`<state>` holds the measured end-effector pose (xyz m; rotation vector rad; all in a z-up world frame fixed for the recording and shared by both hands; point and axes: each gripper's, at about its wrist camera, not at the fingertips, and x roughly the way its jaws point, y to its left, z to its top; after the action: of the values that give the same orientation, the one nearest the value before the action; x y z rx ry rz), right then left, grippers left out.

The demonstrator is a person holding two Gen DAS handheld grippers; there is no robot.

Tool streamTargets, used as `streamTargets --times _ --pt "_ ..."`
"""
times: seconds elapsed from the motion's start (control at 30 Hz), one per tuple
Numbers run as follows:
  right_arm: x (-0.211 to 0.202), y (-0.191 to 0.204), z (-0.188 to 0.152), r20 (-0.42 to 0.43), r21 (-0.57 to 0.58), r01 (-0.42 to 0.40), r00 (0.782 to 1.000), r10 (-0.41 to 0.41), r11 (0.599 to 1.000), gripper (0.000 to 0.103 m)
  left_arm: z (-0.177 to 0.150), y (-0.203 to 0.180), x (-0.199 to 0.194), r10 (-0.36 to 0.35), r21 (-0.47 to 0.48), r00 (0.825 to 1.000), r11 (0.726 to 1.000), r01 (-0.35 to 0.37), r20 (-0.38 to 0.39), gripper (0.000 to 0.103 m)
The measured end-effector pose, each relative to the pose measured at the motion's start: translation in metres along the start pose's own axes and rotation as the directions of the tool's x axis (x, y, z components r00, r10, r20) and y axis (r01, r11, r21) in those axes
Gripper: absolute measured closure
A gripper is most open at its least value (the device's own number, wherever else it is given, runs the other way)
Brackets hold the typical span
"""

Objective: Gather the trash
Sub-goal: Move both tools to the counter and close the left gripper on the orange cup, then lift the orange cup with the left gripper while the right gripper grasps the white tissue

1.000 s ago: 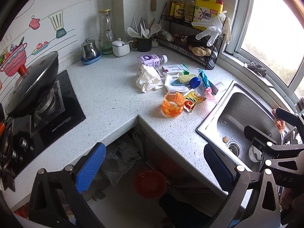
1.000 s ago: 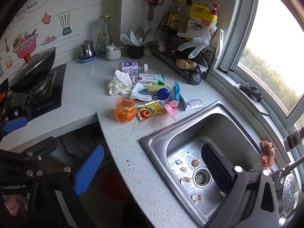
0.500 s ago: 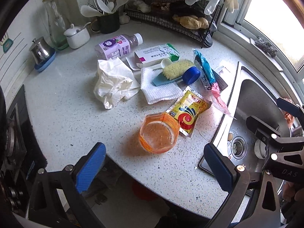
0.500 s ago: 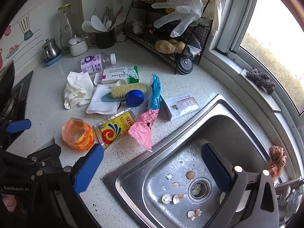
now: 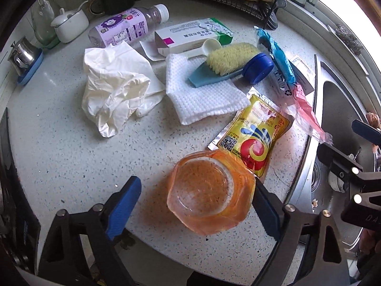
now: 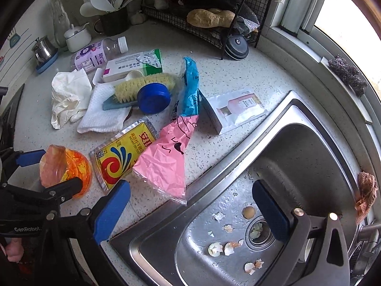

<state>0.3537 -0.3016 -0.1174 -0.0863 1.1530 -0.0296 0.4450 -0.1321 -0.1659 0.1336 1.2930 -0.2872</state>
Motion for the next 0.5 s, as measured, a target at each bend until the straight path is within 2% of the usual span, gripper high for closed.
streamTargets --times 0.07,0.27,0.4,0.5 --pt "0.002 -0.002 0.006 0.005 0.007 -0.005 1.0 0.005 1.0 0.0 0.002 -0.001 0.001 -0.007 -0.01 1.0 1.0 0.007 -0.007 0.039" --pt "0.005 0.0 0.02 0.029 -0.005 -0.039 0.999 0.039 0.999 0.0 0.002 -0.001 -0.013 -0.002 -0.032 0.998 0.999 0.004 0.064 0.039" --pt "-0.008 0.017 0.036 0.08 -0.082 -0.054 0.995 0.061 0.995 0.0 -0.001 0.02 -0.035 0.05 -0.126 0.992 0.991 -0.035 0.12 0.039" --pt "-0.013 0.035 0.051 0.103 -0.141 -0.097 0.988 0.112 0.985 0.0 -0.004 0.037 -0.053 0.113 -0.176 0.981 0.981 -0.084 0.16 0.039"
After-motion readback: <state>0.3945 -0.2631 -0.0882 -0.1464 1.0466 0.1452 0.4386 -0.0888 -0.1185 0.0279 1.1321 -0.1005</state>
